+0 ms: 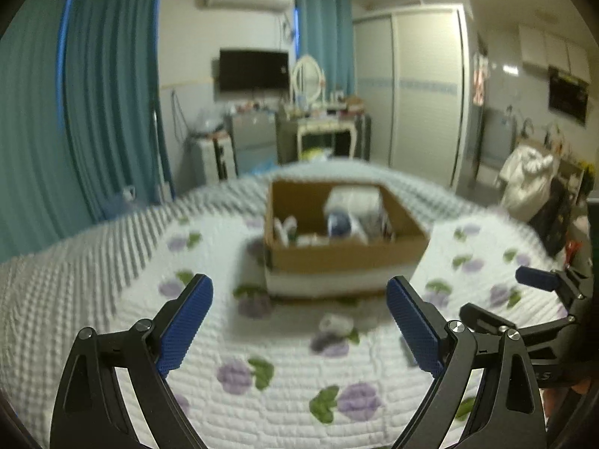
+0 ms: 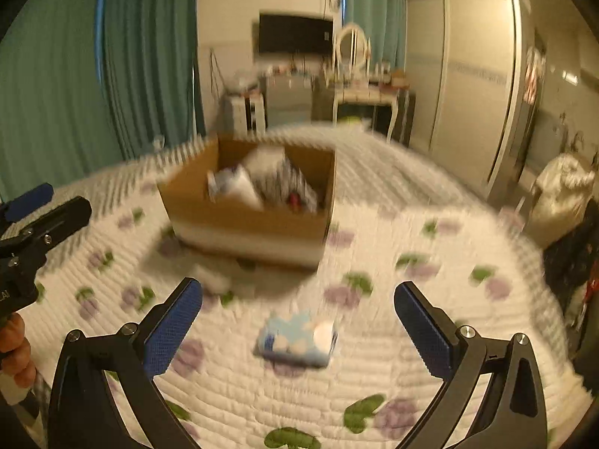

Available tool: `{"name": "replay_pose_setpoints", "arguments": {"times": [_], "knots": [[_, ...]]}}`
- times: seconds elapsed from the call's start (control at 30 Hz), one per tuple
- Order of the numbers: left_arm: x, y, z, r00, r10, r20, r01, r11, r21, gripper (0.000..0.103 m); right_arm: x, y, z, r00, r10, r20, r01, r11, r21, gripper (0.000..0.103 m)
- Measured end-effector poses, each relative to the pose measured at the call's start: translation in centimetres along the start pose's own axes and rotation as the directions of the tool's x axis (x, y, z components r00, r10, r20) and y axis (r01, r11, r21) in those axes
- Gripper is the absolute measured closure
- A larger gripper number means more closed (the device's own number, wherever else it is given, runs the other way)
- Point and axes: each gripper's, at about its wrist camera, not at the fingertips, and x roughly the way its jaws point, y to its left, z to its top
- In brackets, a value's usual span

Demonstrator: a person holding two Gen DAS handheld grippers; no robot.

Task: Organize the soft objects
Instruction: 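Grasp the blue tissue pack with the right tool while the left tool grasps the white plastic cylinder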

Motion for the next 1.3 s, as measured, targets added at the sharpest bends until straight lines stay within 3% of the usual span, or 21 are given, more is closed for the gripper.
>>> {"name": "replay_pose_setpoints", "arguments": {"times": [0.2, 0.33, 0.4, 0.5, 0.57, 0.67, 0.97, 1.17, 1.23, 1.3], "knots": [[4.9, -0.4, -4.1, 0.991, 0.019, -0.13, -0.018, 1.0, 0.01, 0.008, 6.7, -0.8, -3.4, 0.989, 0.011, -0.145, -0.007, 1.0, 0.025, 0.0], [6.3, 0.0, -6.1, 0.98, 0.009, -0.196, -0.011, 1.0, -0.009, 0.008, 9.3, -0.3, -4.3, 0.982, 0.017, -0.19, -0.014, 1.0, 0.013, 0.0], [6.8, -0.1, -6.5, 0.975, 0.0, -0.22, -0.003, 1.0, -0.012, 0.008, 10.6, -0.1, -4.7, 0.974, 0.032, -0.224, -0.03, 0.999, 0.013, 0.005], [7.3, -0.2, -6.9, 0.97, -0.019, -0.243, 0.015, 1.0, -0.021, 0.008, 12.0, -0.1, -5.1, 0.966, 0.029, -0.259, -0.026, 1.0, 0.017, 0.021], [7.6, -0.4, -6.8, 0.966, -0.024, -0.259, 0.019, 1.0, -0.019, 0.008, 12.1, -0.2, -5.0, 0.966, 0.016, -0.259, -0.012, 1.0, 0.014, 0.025], [8.2, -0.9, -6.3, 0.96, -0.017, -0.279, 0.015, 1.0, -0.007, 0.009, 11.3, -1.0, -3.8, 0.975, 0.019, -0.22, -0.009, 0.999, 0.048, 0.026], [12.4, -3.0, -5.3, 0.951, -0.084, -0.297, 0.093, 0.996, 0.014, 0.01, 10.5, -3.6, 0.3, 0.992, 0.013, -0.122, 0.003, 0.992, 0.127, 0.026], [15.0, -3.2, -5.6, 0.939, -0.108, -0.325, 0.12, 0.993, 0.018, 0.039, 11.9, -4.0, -0.2, 0.991, 0.02, -0.136, 0.0, 0.99, 0.144, 0.026], [15.3, -3.2, -5.8, 0.932, -0.142, -0.334, 0.154, 0.988, 0.01, 0.057, 12.2, -4.0, -0.4, 0.99, 0.024, -0.14, -0.004, 0.989, 0.145, 0.026], [15.1, -3.4, -6.1, 0.93, -0.157, -0.332, 0.173, 0.985, 0.02, 0.067, 12.5, -3.9, -0.5, 0.989, 0.026, -0.144, -0.005, 0.99, 0.144, 0.026]]}}
